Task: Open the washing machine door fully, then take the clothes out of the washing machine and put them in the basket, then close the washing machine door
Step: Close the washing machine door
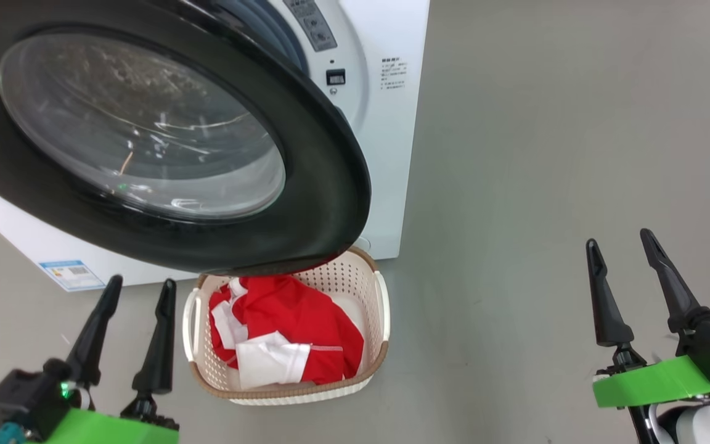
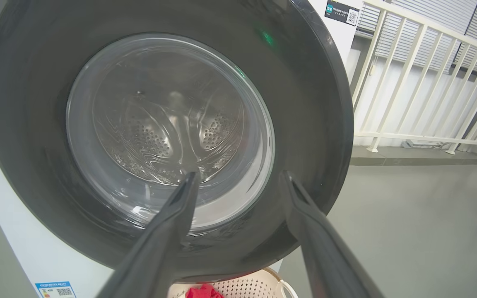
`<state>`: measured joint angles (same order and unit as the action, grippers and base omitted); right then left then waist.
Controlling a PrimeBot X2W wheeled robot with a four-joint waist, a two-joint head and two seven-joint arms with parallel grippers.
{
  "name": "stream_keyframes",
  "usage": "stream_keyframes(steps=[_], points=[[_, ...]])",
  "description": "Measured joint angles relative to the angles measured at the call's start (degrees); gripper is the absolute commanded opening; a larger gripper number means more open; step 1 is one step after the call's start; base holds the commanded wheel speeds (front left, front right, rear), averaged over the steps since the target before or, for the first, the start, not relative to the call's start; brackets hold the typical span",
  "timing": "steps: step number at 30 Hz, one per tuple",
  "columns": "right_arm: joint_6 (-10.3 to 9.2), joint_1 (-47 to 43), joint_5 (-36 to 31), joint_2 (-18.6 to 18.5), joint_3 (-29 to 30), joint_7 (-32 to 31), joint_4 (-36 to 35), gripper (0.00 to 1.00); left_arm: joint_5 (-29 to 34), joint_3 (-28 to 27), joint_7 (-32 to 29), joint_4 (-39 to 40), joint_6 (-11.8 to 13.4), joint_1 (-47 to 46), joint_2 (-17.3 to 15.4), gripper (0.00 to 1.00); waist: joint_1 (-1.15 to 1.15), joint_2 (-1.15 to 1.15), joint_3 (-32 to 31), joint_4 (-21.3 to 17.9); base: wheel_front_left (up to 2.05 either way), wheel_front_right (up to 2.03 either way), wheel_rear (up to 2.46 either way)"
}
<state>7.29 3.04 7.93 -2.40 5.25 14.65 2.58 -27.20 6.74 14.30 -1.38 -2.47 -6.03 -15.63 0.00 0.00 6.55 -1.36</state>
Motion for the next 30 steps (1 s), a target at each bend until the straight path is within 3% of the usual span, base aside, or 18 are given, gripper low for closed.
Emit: stream_keyframes(steps=[10,30], points=[[0.00,-2.98,-0.24,0.02,0.48,0.00,-0.40,1.00,4.21,-4.31,0.00,0.31,-0.77,5.78,3.26,1.00,0.00,0.00,-3.04,-0.04,0.00,0.00,0.00],[0.00,-5.39,-0.22,0.13,0.26,0.00,-0.49,1.00,10.73,-8.25,0.00,0.86,-3.16,8.53,5.77,1.00,0.00,0.00,-5.25,-0.34,0.00,0.00,0.00]])
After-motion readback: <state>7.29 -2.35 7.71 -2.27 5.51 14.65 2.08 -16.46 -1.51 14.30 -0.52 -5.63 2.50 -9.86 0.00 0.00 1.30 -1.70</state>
